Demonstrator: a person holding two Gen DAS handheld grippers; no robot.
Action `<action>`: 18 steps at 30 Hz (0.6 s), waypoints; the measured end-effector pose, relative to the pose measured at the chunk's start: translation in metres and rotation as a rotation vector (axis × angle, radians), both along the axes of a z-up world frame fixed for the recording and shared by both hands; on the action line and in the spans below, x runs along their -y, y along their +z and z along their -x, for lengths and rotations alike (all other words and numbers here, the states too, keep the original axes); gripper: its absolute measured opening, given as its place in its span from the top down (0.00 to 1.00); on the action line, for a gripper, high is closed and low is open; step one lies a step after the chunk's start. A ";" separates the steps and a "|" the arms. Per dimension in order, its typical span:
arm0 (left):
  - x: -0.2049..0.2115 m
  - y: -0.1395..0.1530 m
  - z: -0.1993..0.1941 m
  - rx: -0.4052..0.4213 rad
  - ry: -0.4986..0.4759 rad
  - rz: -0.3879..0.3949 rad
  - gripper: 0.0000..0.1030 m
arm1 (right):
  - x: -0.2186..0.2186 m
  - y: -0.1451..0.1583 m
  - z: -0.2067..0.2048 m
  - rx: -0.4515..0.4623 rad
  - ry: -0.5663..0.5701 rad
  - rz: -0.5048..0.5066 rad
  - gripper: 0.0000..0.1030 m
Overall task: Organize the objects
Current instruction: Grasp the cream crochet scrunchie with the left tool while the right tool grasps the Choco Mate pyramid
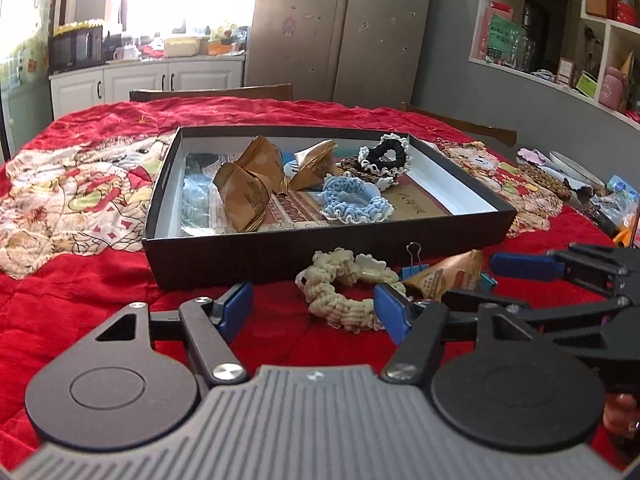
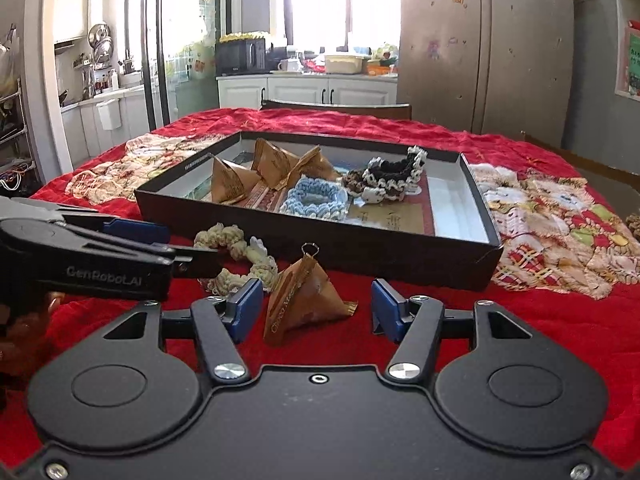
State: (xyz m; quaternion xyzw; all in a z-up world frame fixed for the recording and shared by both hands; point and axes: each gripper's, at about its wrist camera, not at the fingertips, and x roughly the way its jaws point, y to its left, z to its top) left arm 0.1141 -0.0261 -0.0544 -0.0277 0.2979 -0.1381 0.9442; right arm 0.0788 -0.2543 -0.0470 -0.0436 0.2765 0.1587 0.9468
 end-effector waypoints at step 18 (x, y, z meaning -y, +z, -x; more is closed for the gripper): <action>0.005 -0.011 -0.016 -0.037 0.039 -0.003 0.48 | -0.012 -0.013 -0.018 -0.059 0.008 0.047 0.51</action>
